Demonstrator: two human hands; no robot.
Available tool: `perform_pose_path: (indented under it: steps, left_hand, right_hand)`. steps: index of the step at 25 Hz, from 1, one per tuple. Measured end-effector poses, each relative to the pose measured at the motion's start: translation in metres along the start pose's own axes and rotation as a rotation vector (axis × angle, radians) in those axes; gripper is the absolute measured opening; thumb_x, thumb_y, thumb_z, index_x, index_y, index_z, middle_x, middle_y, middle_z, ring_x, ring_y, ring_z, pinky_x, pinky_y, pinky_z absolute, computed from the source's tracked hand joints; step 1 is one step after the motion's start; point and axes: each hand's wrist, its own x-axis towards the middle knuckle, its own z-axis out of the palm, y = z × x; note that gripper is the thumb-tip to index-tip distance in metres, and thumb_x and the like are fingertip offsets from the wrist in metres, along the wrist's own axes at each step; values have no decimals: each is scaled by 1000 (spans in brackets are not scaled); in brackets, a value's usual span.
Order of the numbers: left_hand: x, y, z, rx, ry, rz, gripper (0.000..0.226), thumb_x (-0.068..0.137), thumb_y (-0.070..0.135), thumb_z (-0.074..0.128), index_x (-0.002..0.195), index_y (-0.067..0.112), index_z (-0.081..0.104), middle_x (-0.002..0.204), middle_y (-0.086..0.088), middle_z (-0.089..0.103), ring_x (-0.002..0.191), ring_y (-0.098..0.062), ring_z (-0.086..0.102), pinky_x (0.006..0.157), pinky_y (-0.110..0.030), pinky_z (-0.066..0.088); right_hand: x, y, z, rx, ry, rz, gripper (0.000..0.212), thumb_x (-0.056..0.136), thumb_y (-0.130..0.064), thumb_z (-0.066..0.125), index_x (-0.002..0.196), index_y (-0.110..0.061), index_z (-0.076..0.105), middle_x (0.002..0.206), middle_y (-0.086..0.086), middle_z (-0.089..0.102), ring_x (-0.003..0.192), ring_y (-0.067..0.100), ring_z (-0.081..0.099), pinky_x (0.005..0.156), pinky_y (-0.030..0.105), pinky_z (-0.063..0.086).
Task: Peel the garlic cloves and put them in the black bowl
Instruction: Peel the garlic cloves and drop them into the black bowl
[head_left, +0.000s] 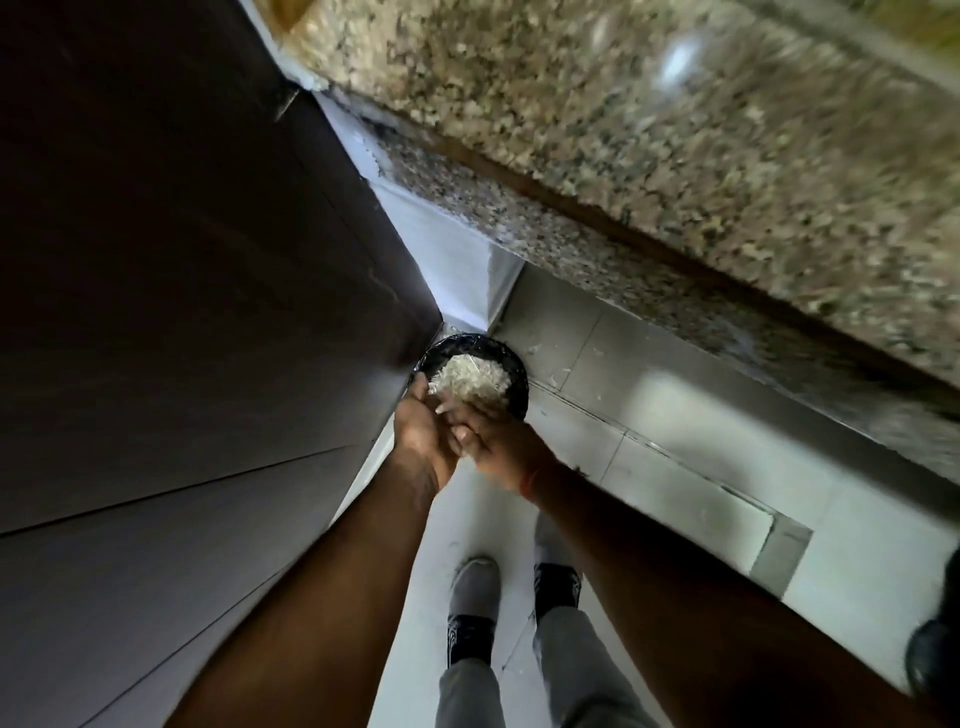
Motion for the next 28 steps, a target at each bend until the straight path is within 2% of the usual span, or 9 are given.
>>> perform_pose_path:
  steps: [3, 6, 9, 12, 14, 19, 21, 25, 28]
  left_hand:
    - [-57, 0, 17, 239, 26, 97, 42, 106, 53, 34, 107, 19, 59, 97, -7, 68, 77, -21, 67, 66, -33, 50]
    - [-139, -8, 46, 537, -17, 163, 28, 104, 41, 49, 102, 18, 66, 90, -4, 74, 76, -19, 69, 70, -33, 53]
    - [-219, -28, 73, 955, -149, 305, 23, 98, 34, 56, 107, 18, 69, 120, -17, 71, 99, -26, 67, 100, -42, 53]
    - [-306, -57, 108, 1393, -292, 535, 37, 104, 34, 54, 133, 13, 64, 138, -12, 64, 126, -26, 59, 108, -30, 41]
    - [-351, -83, 135, 1575, -417, 659, 46, 106, 36, 52, 143, 10, 56, 145, -11, 58, 133, -26, 54, 110, -28, 38]
    - [-442, -175, 193, 1889, -771, 858, 50, 105, 40, 49, 147, 13, 52, 151, -8, 53, 140, -23, 48, 115, -29, 34]
    - [-470, -219, 212, 2009, -935, 918, 53, 105, 41, 48, 149, 11, 49, 153, -8, 50, 142, -24, 45, 116, -29, 31]
    - [-504, -305, 240, 2193, -1149, 990, 56, 104, 42, 51, 148, 9, 49, 152, -10, 51, 139, -24, 48, 114, -27, 33]
    - [-527, -375, 255, 2308, -1306, 1047, 53, 100, 36, 58, 147, 12, 50, 152, -7, 52, 139, -24, 48, 114, -28, 34]
  right_hand:
    - [-47, 0, -35, 42, 79, 181, 67, 101, -52, 31, 160, -22, 30, 161, 15, 36, 147, 32, 36, 119, 42, 33]
    - [-126, -29, -79, 101, 218, 194, 57, 108, -36, 44, 160, -17, 29, 165, 12, 31, 152, 27, 28, 121, 28, 17]
    - [-227, -61, -120, 161, 336, 210, 58, 109, -35, 44, 161, -17, 27, 168, 7, 23, 156, 22, 19, 122, 23, 8]
    - [-336, -84, -146, 238, 516, 245, 57, 108, -38, 47, 159, -19, 34, 166, 5, 30, 154, 20, 26, 125, 28, 17]
    - [-404, -87, -153, 263, 602, 298, 57, 107, -41, 47, 159, -20, 36, 165, 3, 33, 153, 19, 29, 125, 31, 20]
    - [-565, -58, -144, 274, 867, 493, 54, 106, -35, 51, 155, -15, 40, 160, 8, 41, 149, 22, 37, 120, 25, 21]
    - [-621, -40, -136, 288, 955, 592, 54, 106, -34, 51, 155, -14, 41, 160, 9, 42, 149, 22, 36, 122, 28, 22]
    - [-706, -2, -116, 358, 1095, 730, 56, 104, -33, 53, 154, -13, 43, 156, 11, 46, 146, 27, 40, 122, 37, 30]
    - [-762, 30, -98, 397, 1171, 834, 55, 102, -31, 55, 152, -12, 45, 156, 13, 47, 146, 30, 39, 122, 37, 31]
